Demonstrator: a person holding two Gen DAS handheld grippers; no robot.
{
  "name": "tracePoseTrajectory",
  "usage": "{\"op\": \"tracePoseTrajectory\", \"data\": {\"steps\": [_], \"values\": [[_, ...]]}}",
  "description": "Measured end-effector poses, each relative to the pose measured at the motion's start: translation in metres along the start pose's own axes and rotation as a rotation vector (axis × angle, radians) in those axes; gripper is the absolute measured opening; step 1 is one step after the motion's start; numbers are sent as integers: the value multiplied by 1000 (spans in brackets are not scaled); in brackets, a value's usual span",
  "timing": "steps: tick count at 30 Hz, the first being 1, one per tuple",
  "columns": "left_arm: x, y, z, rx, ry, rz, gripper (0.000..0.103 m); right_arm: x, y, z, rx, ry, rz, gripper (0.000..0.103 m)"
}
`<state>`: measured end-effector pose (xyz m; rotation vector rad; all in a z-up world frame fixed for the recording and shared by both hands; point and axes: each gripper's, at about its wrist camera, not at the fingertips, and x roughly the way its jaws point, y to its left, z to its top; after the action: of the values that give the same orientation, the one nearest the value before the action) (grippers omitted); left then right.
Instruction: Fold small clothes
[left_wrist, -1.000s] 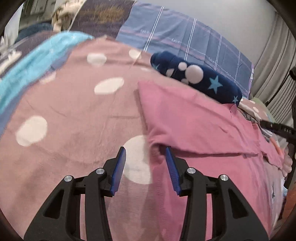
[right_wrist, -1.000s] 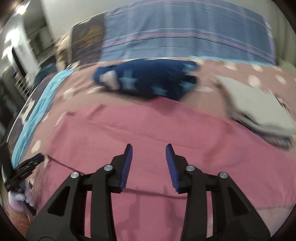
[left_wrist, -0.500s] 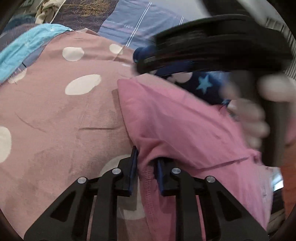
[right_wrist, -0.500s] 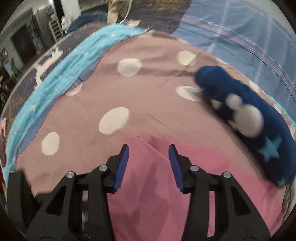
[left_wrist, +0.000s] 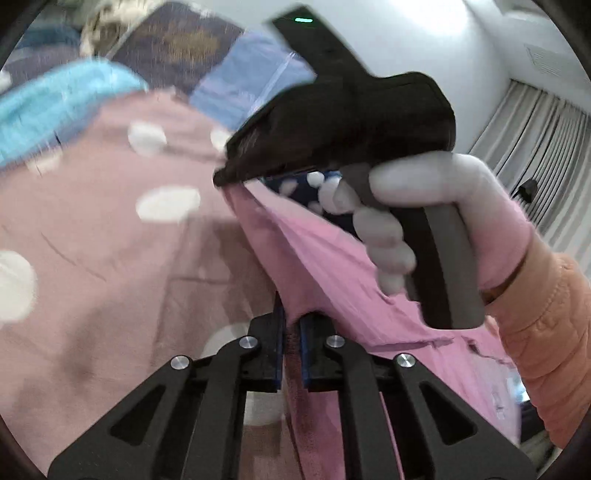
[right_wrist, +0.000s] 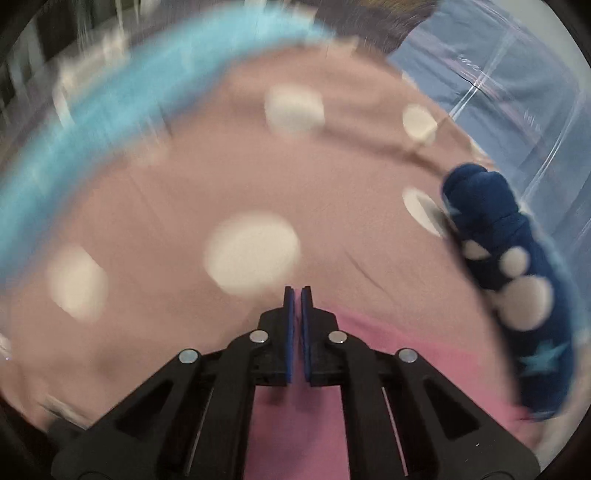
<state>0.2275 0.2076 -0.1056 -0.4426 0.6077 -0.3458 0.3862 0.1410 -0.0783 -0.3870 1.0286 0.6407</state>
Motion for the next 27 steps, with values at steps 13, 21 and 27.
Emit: {"op": "tracePoseTrajectory", "data": {"steps": [13, 21, 27], "values": [[19, 21, -5, -69, 166, 139, 15, -70, -79, -85, 244, -169, -9, 29], [0, 37, 4, -146, 121, -17, 49, -148, -170, -290, 463, -149, -130, 41], [20, 50, 39, -246, 118, 10, 64, -141, -209, -368, 619, -281, -53, 40]]}}
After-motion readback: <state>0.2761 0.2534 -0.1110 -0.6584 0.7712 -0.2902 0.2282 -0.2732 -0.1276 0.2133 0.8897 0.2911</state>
